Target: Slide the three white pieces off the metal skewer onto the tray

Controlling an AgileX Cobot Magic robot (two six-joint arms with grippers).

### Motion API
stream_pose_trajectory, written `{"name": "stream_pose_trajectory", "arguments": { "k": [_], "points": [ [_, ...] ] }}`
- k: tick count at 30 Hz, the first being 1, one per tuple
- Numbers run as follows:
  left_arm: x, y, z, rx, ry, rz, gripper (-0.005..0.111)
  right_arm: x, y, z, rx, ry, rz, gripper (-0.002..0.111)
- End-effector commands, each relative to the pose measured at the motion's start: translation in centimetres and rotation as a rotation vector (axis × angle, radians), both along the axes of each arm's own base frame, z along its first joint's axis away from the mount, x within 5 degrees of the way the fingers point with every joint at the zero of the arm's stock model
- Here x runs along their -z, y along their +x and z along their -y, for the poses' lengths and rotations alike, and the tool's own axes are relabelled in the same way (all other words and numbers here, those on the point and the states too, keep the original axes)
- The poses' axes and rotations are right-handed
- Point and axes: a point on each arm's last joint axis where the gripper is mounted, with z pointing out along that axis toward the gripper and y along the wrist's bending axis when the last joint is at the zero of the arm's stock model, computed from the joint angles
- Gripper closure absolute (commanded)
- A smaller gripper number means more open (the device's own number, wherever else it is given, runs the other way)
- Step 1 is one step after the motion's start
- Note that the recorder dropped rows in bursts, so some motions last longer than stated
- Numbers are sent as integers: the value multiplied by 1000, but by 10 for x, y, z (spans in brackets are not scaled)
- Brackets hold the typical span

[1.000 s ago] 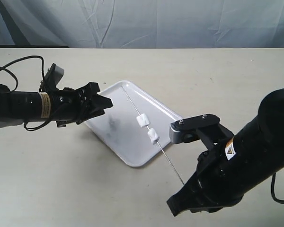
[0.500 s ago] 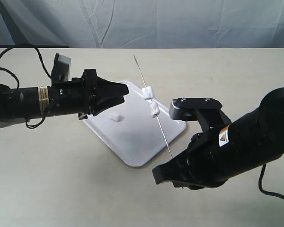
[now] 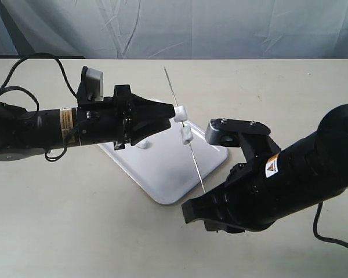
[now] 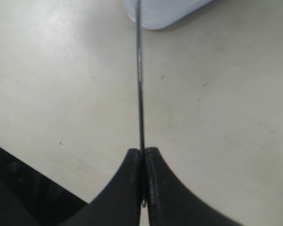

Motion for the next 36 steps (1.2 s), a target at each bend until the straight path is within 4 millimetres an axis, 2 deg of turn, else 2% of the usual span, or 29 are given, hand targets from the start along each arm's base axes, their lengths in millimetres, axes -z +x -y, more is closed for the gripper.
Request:
{"name": "stream_pose_trajectory", "arguments": {
  "k": [1,16,19,26,33,36],
  "points": [
    [0,0,2,-7,-18,1,68,-2,0,0,-11,13,9,109],
    [-1,-1,4,-9,-23,-1,68,-3,-4,-3,-62,49,-8,109],
    [-1,-1,4,-9,-23,-1,73,-3,-4,-3,-61,50,-9,109],
    [-1,-1,4,-9,-22,3,94,-3,-4,-3,-61,50,-6,109],
    [-2,5,-1,-62,-40,6,93,4,-11,2,-91,13,-45,109],
    [-3,11,-8,-108,-45,20,93,11,-17,7,-111,-13,-85,109]
  ]
}}
